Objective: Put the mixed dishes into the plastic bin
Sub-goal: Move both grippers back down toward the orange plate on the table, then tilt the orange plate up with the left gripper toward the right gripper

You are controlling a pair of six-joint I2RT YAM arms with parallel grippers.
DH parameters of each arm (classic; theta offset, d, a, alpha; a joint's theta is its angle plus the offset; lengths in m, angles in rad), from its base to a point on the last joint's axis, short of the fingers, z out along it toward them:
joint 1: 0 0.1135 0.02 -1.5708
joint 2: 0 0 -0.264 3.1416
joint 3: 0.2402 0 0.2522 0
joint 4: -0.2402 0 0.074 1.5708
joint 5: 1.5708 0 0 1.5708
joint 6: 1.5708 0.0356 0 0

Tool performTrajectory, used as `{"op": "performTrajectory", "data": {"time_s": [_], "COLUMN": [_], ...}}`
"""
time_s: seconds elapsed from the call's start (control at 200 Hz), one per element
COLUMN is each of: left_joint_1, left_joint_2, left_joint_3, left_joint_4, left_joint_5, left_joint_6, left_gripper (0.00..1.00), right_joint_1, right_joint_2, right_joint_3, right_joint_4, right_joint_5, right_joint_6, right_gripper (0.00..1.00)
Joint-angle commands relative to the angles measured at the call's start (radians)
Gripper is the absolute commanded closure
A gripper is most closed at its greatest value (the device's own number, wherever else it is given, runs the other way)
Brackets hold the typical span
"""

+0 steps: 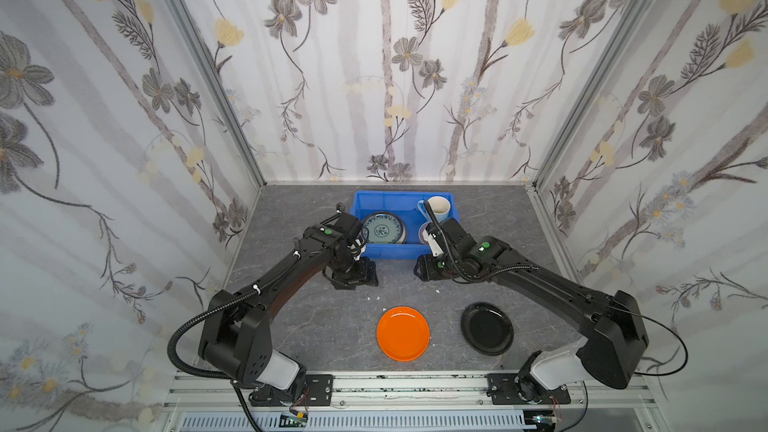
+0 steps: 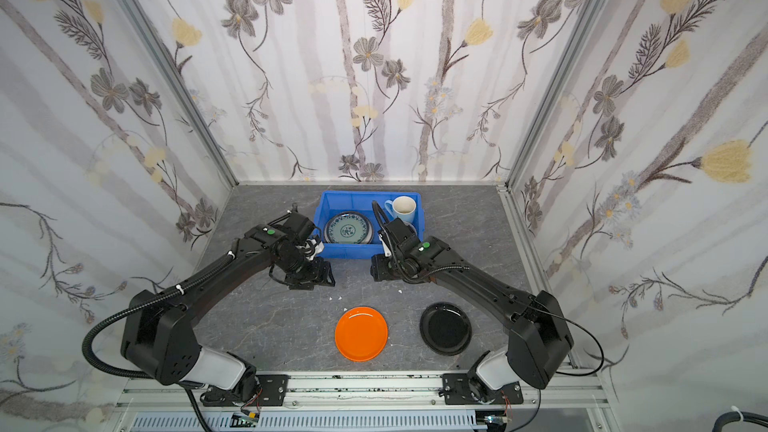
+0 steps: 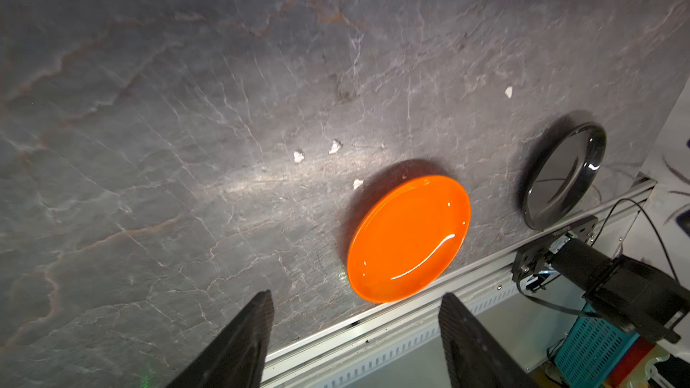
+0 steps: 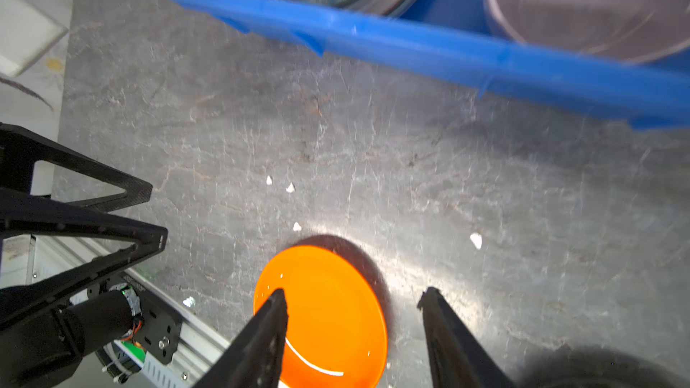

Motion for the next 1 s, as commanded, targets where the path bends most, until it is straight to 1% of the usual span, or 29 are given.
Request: {"op": "performTrajectory", "data": {"time_s": [0.0,0.11,0.185,0.215,0.3,0.42,0.48,0.545,0.729,0.999], "left_joint_1": [-0.032,-0.080,-0.114,-0.127,-0.159,-0.202,-0.221,-0.242,-0.299,-0.309], "left_joint_2": [-0.052,-0.088,-0.109,-0.116,-0.132,-0.139,-0.121,-0.097,-0.050,0.029], "left_joint_3": [-0.095,-0.185,-0.242,-0.264,-0.315,-0.367,-0.378,-0.387,-0.394,-0.394], "left_joint_4": [0.102,0.145,0.173,0.186,0.213,0.258,0.271,0.287,0.336,0.354], "left_joint_5": [0.039,0.044,0.023,0.018,0.003,-0.014,-0.025,-0.036,-0.051,-0.063], "left_joint_6": [-0.049,-0.073,-0.091,-0.101,-0.132,-0.176,-0.192,-0.206,-0.234,-0.232], "left_gripper": [0.34,0.39,0.41,0.43,0.49,0.53,0.58,0.61,0.64,0.75], "right_joint_1": [0.074,0.136,0.169,0.179,0.191,0.192,0.193,0.192,0.194,0.199], "right_joint_2": [-0.052,-0.083,-0.115,-0.130,-0.180,-0.234,-0.249,-0.258,-0.268,-0.263], "right_joint_3": [-0.082,-0.186,-0.264,-0.295,-0.379,-0.478,-0.496,-0.503,-0.509,-0.546], "right_joint_4": [0.089,0.126,0.165,0.185,0.235,0.263,0.264,0.260,0.245,0.280], "right_joint_5": [0.012,0.004,-0.009,-0.018,-0.037,-0.044,-0.045,-0.044,-0.041,-0.060], "right_joint_6": [0.131,0.197,0.243,0.263,0.307,0.336,0.340,0.338,0.328,0.343], "right_gripper": [0.43,0.45,0.45,0.46,0.46,0.46,0.46,0.46,0.46,0.47]}}
